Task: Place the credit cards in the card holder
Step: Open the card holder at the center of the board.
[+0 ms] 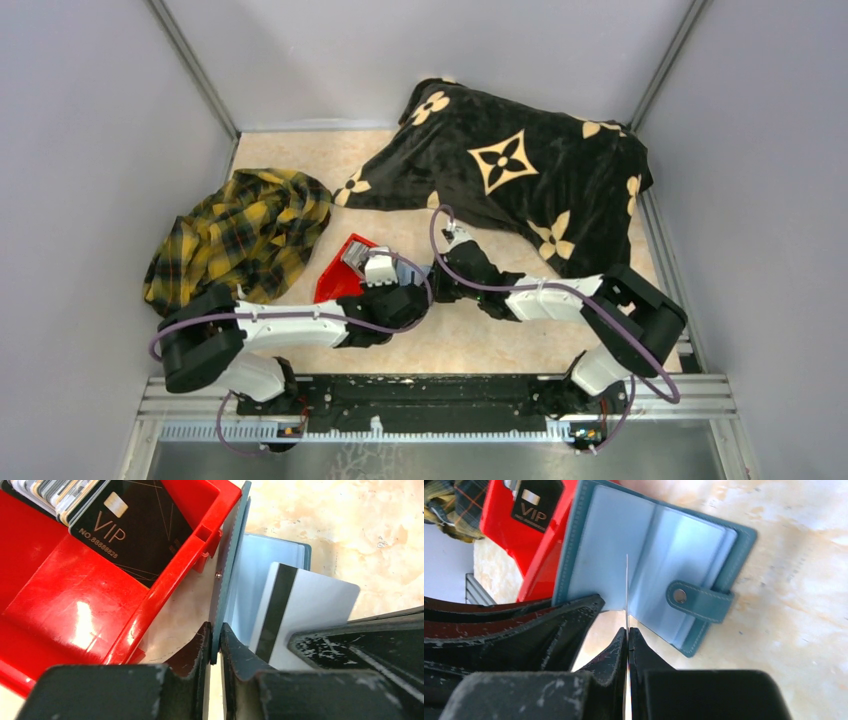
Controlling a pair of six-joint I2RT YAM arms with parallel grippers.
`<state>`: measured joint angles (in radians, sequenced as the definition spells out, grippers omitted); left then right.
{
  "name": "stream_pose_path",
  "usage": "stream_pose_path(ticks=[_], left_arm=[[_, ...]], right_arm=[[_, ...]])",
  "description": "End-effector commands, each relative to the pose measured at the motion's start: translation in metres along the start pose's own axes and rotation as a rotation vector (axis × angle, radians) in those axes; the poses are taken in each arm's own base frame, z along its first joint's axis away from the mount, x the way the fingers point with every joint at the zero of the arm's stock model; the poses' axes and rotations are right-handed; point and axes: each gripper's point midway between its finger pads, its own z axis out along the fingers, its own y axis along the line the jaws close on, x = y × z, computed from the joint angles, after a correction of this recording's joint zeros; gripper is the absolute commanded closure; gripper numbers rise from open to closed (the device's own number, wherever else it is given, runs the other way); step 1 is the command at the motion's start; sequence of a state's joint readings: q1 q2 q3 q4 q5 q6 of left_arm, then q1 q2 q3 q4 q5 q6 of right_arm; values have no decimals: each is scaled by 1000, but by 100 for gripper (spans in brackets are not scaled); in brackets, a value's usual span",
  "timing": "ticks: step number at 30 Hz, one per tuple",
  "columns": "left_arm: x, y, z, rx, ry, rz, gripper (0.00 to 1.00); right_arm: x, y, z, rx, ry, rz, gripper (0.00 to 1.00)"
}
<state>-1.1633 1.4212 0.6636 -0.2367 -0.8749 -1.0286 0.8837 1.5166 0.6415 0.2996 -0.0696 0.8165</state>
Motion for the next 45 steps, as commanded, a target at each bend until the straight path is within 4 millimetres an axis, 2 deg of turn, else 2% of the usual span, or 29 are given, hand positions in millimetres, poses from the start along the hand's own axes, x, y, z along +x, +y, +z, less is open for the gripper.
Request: stream_pose_path(ticks=[1,13,19,29,35,45], left_arm=[[-5,-24,-3,141,-30,-37,85],[1,-74,-12,457,-56,14,90],[4,-90,-12,527,-62,-2,91],[24,-91,1,525,18,-135,93],[39,-82,11,469,96,-211,94],[53,-76,20,418,154,-202,94]], right_arm=[[-21,7,-15,-45,-72,16,100],[-34,-14,-42,-9,-114,44,100],[-34,-34,-60,28,-133,66,100],[-26,-63,-76,21,-154,131,100],[-27,-70,-78,-8,-162,163,100],[-34,-74,-73,-48,-161,200,100]])
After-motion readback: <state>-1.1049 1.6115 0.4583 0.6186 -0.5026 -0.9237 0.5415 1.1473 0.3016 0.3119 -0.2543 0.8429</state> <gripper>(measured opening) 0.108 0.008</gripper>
